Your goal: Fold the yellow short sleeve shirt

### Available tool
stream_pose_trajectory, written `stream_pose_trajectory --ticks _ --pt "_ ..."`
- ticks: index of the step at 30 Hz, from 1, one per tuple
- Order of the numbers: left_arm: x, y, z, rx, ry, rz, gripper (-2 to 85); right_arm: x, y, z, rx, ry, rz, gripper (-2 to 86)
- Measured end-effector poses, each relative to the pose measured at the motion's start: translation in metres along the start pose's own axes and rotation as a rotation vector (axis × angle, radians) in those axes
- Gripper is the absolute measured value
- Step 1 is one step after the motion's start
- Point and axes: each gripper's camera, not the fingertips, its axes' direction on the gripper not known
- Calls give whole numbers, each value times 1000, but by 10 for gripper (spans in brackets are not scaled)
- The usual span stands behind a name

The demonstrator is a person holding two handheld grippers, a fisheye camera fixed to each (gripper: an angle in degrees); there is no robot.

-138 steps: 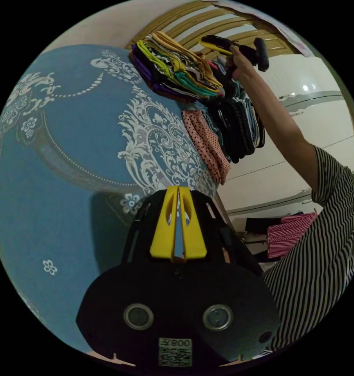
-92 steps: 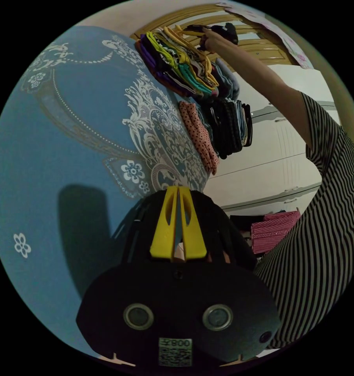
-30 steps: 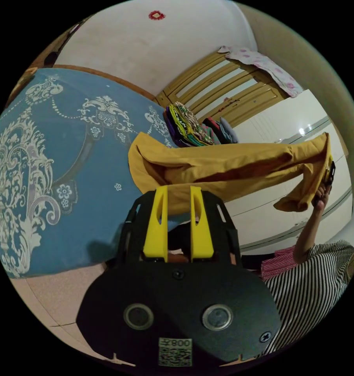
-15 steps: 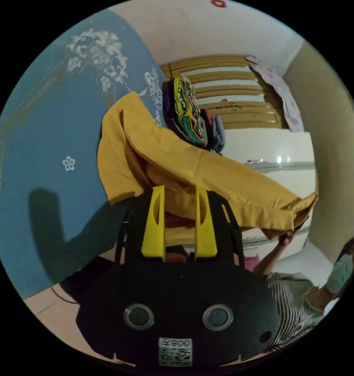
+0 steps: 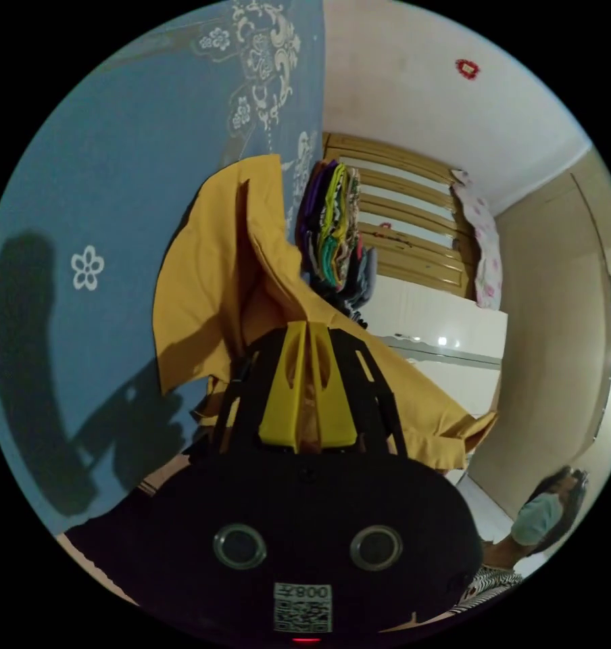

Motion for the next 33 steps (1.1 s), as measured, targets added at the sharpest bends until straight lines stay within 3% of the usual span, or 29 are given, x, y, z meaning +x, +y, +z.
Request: stream_pose_trajectory --ticks 4,11,20,33 --pt "58 40 -30 85 156 91 6 4 2 -18 21 -22 7 0" --pt "183 132 -111 233 260 304 3 4 3 -46 55 -86 -21 0" --pt "320 276 -191 397 321 537 3 4 8 -86 105 -160 -70 1" --pt "469 454 -238 557 292 806 1 33 8 -127 142 -221 -113 2"
